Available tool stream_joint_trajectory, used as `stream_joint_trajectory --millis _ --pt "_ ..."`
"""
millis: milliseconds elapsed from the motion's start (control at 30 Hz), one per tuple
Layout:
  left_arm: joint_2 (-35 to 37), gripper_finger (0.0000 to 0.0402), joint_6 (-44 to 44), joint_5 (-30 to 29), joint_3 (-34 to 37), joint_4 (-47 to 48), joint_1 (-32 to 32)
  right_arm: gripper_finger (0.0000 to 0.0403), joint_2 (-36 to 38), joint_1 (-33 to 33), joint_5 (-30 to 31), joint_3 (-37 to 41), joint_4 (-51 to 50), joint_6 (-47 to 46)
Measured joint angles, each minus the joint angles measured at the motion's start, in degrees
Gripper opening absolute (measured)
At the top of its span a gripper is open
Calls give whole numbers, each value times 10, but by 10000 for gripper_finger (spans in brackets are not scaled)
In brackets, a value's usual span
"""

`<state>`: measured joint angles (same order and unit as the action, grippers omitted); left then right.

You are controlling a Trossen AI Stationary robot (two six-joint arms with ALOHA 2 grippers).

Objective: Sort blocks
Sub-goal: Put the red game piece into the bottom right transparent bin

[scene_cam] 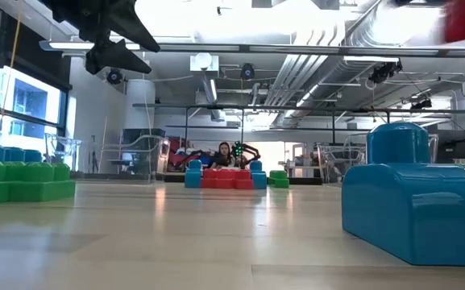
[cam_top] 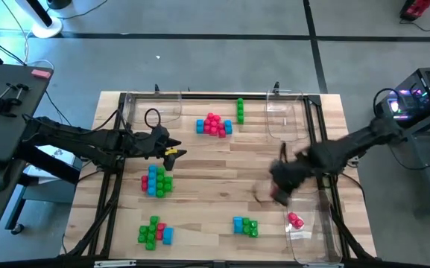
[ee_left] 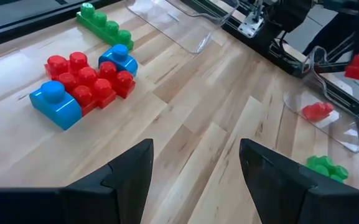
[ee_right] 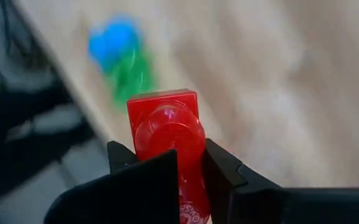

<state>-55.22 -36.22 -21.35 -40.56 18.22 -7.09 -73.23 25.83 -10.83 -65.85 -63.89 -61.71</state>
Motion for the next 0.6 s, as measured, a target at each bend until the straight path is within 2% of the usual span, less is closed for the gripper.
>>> stream_joint_trajectory --millis 167,300,400,600 --pt "0 227 4 0 0 0 0 5 0 162 -25 33 -15 -193" --pt "0 227 4 -4 0 0 0 13 -7 242 -29 78 -3 -315" --pt "0 227 4 -3 0 0 0 40 -7 256 -47 105 7 -389" --pt "0 227 4 -1 0 0 0 139 -7 246 -62 102 7 -352"
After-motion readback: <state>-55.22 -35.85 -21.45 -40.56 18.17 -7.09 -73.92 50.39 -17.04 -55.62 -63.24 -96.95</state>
